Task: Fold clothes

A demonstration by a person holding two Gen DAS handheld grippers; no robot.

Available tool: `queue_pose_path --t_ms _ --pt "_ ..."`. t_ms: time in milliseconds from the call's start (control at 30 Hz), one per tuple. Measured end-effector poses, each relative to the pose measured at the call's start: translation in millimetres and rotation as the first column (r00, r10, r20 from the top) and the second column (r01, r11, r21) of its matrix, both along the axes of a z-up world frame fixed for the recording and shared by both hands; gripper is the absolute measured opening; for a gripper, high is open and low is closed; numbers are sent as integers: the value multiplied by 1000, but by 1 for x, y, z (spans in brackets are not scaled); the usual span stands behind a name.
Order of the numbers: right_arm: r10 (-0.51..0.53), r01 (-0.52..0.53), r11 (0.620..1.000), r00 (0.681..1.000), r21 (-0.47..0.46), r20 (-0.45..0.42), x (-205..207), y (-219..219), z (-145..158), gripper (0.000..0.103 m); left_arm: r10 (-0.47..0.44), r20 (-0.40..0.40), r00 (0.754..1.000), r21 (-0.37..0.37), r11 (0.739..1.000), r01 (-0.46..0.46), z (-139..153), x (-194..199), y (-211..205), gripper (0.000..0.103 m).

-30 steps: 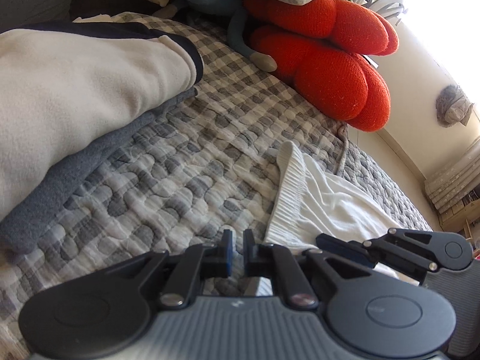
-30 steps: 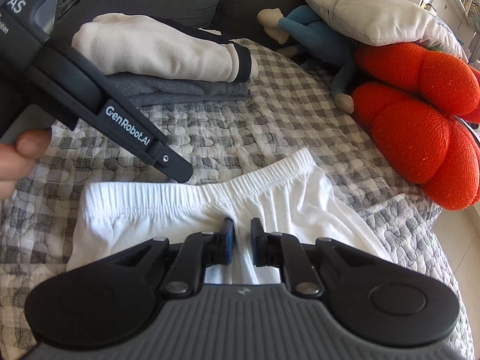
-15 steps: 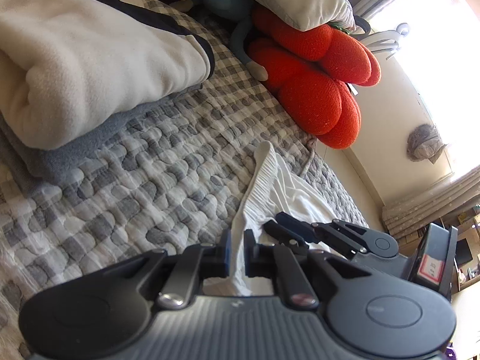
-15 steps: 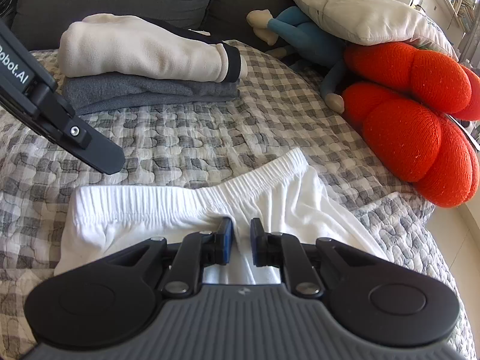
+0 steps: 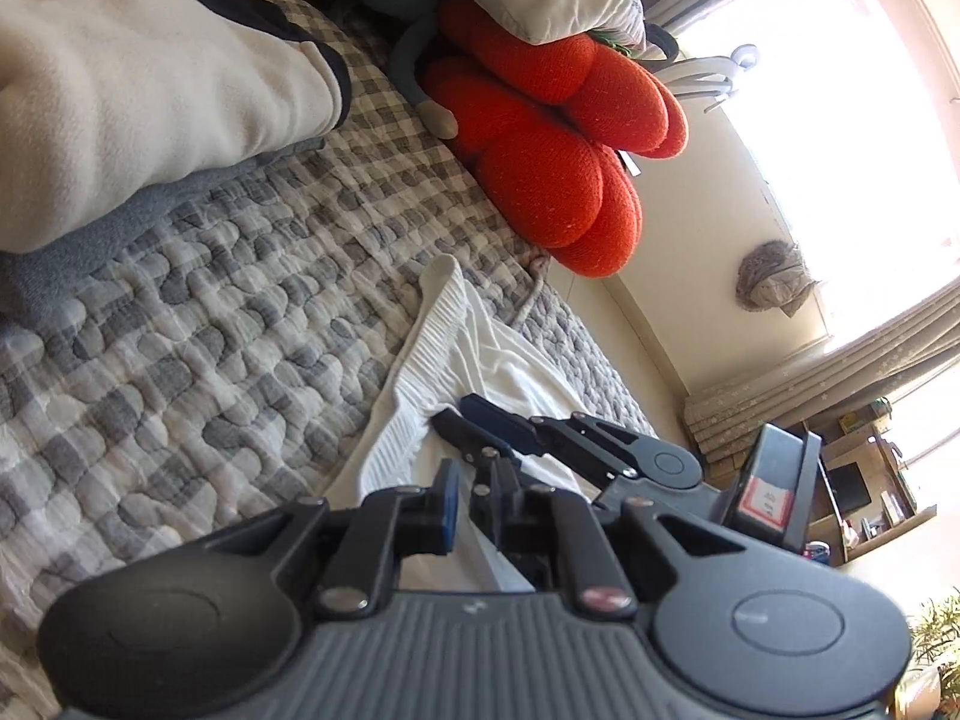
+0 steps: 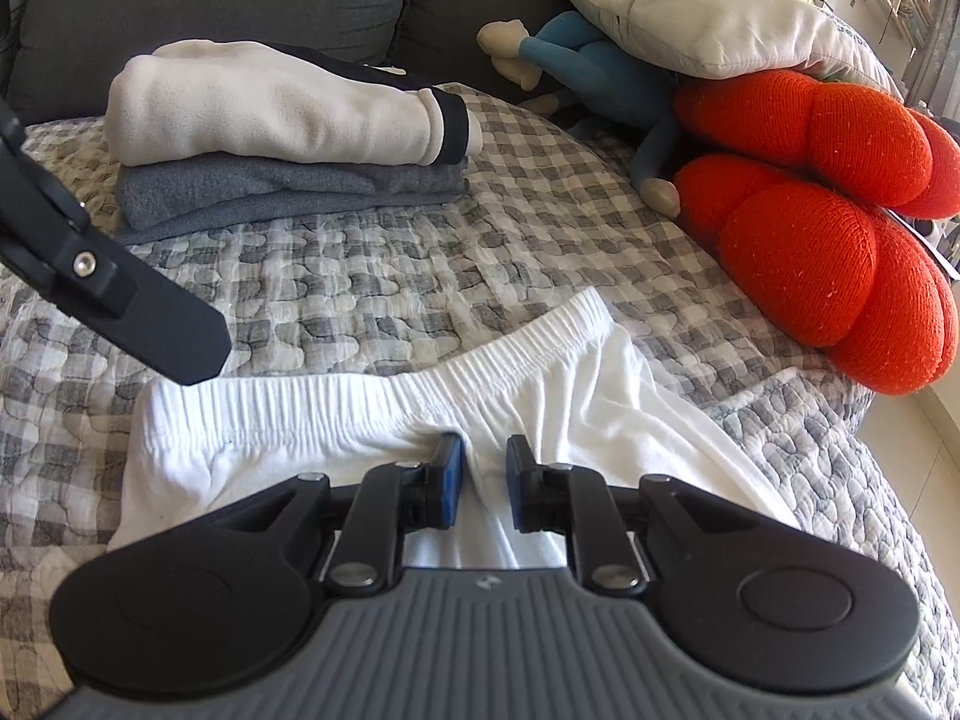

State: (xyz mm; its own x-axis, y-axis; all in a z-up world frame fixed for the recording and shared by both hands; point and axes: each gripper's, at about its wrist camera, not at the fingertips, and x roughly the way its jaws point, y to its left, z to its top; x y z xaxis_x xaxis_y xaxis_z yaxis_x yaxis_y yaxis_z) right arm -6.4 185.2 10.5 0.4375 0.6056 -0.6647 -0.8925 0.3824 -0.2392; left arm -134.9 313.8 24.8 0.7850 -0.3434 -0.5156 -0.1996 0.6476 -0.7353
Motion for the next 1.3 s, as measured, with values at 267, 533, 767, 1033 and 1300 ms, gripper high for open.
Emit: queue_pose_path --t_ms 267,533,767,1033,1300 --pt "-16 16 999 1000 29 -3 3 -9 6 46 20 -215 976 102 995 2 -33 18 2 5" --pt "72 -72 997 997 20 0 -22 -34 29 49 20 -217 976 113 994 5 -33 17 2 5" --pt "167 -171 982 984 -79 -55 -48 -39 15 30 20 -219 976 126 992 8 -32 18 0 5" --pt "146 -139 982 988 -130 43 -51 -30 12 1 18 -216 976 121 993 9 -32 15 2 5" --pt "123 -115 984 991 -133 47 -44 -30 11 1 14 -214 977 154 988 19 -28 13 0 5"
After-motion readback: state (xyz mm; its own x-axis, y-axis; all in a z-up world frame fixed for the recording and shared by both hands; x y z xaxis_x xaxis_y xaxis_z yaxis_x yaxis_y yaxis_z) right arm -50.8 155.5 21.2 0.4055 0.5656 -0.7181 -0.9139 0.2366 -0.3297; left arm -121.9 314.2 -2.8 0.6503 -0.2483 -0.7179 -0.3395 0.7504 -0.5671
